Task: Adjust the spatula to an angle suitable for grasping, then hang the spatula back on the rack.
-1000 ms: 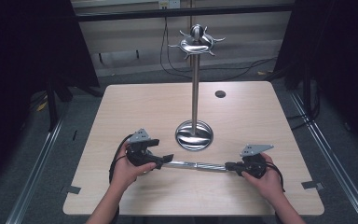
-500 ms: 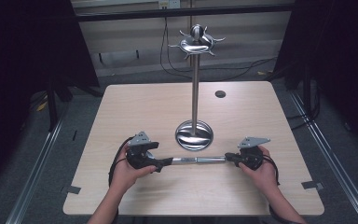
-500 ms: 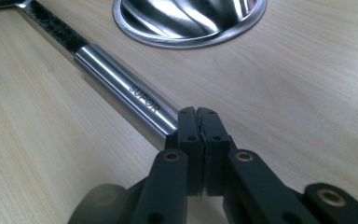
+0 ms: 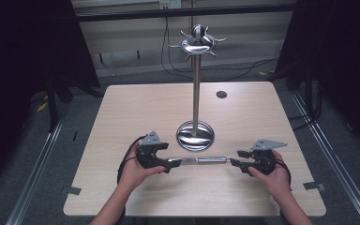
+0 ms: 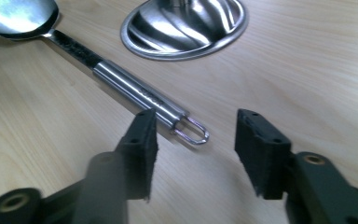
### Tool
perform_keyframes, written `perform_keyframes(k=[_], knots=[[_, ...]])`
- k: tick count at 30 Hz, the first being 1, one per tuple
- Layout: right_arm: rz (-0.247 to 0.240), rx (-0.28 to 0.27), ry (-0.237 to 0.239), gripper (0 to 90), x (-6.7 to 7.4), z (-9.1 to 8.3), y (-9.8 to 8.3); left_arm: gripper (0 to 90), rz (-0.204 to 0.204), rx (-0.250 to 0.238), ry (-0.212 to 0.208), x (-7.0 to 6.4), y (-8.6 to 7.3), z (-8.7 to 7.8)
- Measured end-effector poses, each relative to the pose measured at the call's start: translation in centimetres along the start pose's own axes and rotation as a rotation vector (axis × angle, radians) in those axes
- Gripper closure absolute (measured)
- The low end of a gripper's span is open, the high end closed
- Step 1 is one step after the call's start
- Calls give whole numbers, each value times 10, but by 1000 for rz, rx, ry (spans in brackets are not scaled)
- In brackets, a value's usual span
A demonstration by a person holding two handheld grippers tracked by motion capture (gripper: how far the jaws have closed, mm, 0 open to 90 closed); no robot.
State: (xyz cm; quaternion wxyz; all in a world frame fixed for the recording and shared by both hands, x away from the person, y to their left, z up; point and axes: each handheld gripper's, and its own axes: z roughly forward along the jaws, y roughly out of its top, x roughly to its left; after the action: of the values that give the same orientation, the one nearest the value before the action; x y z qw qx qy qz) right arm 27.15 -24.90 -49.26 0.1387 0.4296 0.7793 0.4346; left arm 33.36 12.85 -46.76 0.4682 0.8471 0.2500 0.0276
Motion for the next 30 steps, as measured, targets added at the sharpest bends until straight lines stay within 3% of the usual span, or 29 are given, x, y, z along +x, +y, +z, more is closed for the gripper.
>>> perform_keyframes(k=[4,10,18,23,30], knots=[[41,-10,-5,319,-3,-10,-6,115,19,14,-12,-1,4,10],[50,-25,-35,180,-6,-20,-10,118,36,32,-34,-5,12,25],[77,-43,-46,77,-13,-27,-14,126,60,49,-55,-9,21,39],[86,-39,-42,70,-17,-32,-17,136,67,80,-59,-9,23,47],[90,-33,-41,70,-18,-37,-19,174,111,127,-63,-6,20,54]])
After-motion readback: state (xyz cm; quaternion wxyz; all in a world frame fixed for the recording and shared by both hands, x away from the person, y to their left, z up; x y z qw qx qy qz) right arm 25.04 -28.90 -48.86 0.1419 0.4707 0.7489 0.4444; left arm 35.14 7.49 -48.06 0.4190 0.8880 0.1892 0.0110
